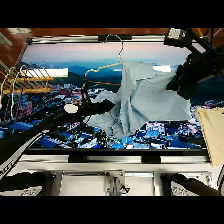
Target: Fold the shirts.
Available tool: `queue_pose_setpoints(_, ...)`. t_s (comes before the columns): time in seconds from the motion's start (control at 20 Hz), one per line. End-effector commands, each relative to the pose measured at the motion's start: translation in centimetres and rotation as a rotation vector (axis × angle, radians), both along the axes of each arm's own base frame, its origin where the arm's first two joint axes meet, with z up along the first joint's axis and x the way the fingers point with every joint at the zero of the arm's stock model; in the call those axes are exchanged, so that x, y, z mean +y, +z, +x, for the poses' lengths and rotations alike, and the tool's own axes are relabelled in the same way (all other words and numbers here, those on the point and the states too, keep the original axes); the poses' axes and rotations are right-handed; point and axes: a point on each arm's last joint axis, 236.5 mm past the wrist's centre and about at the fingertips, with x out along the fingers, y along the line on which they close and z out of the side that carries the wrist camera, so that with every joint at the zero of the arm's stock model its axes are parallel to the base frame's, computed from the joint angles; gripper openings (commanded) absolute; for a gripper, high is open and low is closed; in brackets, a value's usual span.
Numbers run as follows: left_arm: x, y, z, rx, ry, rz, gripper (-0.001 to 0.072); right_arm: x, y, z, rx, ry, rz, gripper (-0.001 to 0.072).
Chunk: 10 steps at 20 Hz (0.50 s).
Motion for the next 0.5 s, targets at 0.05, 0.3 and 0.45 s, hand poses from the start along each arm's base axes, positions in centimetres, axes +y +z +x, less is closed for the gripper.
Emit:
queue_pose_setpoints(0.05,0.6,1.3,1.7,-0.057,0.005,0.009,0.0052,-0.2,0.0,0.0,0.011,-0.035,0.001,0.0072)
queue_pose_setpoints(0.3,5.4,3.3,3.3,-0.105,-0.022,0.046,0.0051,-0.5,0.0,0.5,-0.006,-0.053,-0.005,0.0072)
queue_pose_setpoints(0.45,8.1,4.2,4.4,-0.106,0.015,0.034,0.0051,-0.5,0.0,0.5,-0.006,-0.053,-0.004,0.0072)
